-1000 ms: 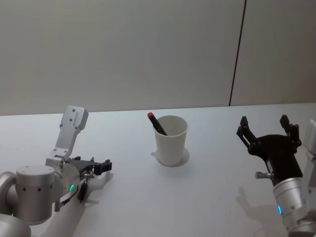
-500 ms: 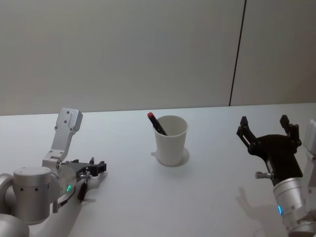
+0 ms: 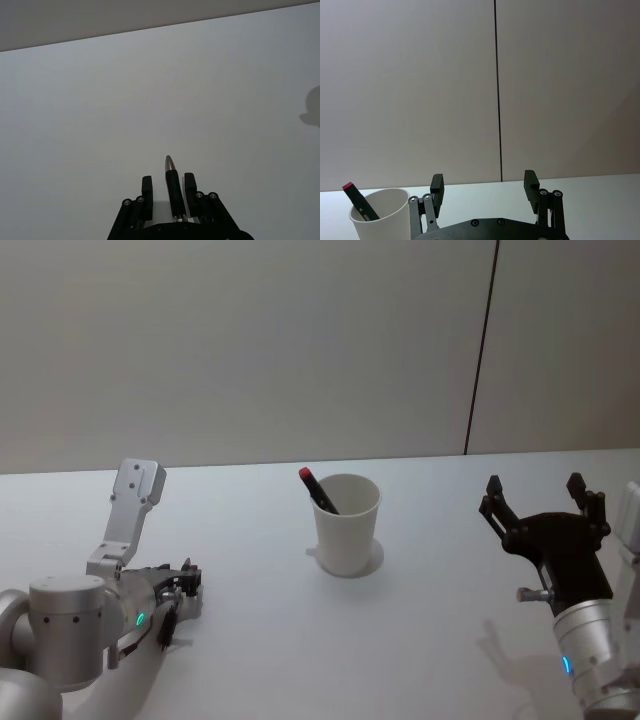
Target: Place the pen into the pen holder.
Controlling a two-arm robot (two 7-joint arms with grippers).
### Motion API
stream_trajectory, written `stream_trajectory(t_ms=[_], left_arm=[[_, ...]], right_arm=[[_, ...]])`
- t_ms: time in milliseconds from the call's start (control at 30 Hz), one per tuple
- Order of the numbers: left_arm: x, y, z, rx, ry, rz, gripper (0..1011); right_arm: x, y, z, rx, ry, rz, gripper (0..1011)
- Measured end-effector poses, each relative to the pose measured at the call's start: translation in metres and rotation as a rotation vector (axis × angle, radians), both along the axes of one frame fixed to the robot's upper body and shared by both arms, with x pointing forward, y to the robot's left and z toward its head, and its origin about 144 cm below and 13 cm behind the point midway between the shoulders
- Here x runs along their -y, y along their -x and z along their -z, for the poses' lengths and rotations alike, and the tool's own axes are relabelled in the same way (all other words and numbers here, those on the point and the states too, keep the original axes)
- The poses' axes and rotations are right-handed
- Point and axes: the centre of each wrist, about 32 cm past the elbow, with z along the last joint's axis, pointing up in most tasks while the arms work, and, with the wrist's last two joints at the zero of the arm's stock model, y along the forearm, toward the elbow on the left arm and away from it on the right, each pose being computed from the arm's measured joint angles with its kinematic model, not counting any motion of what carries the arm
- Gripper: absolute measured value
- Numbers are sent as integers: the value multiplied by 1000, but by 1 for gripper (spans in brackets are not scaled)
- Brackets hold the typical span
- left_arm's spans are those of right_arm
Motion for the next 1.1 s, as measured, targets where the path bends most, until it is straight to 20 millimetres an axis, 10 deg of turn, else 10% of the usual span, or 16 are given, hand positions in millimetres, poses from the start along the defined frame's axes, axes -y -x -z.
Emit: stream_trajectory(t_ms=[333,1100], left_arm=[[2,-2,0,-6,-15,-4,146],[10,-4,-9,59,-60,3,127]], right_arm=[[0,0,0,0,0,0,1002],[0,0,0,0,0,0,1002]])
